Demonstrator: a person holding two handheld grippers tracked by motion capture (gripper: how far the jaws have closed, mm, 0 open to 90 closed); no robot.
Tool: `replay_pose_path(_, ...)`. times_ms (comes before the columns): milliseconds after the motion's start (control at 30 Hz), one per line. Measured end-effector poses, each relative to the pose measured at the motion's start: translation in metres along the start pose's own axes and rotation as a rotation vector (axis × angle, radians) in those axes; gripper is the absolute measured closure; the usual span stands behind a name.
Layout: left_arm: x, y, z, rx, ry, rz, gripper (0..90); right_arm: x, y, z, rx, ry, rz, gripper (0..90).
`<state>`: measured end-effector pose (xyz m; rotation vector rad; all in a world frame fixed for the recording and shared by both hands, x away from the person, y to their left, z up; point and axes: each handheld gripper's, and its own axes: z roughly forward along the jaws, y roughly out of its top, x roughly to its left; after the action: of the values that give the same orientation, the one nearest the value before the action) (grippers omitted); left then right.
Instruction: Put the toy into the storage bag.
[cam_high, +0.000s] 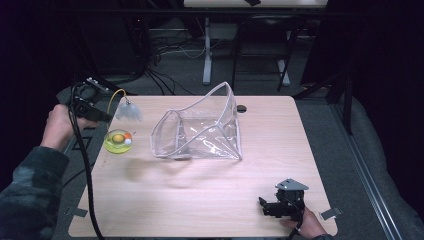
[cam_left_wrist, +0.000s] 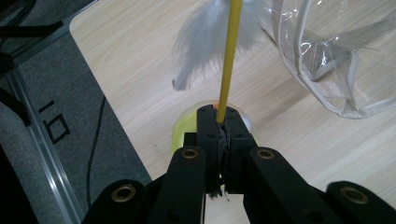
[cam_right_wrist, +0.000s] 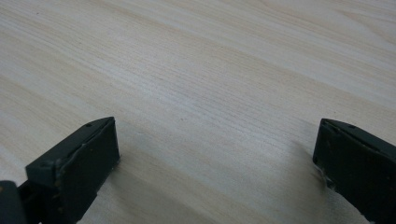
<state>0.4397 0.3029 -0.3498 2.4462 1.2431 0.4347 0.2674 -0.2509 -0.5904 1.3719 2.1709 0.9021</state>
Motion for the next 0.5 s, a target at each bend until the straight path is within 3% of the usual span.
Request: replay_pose_path(500,0.005,0.022,-0.007,-0.004,0.035,0.005,88.4,0.0,0.0,0.0,-0.004,0.001,-0.002,0.0)
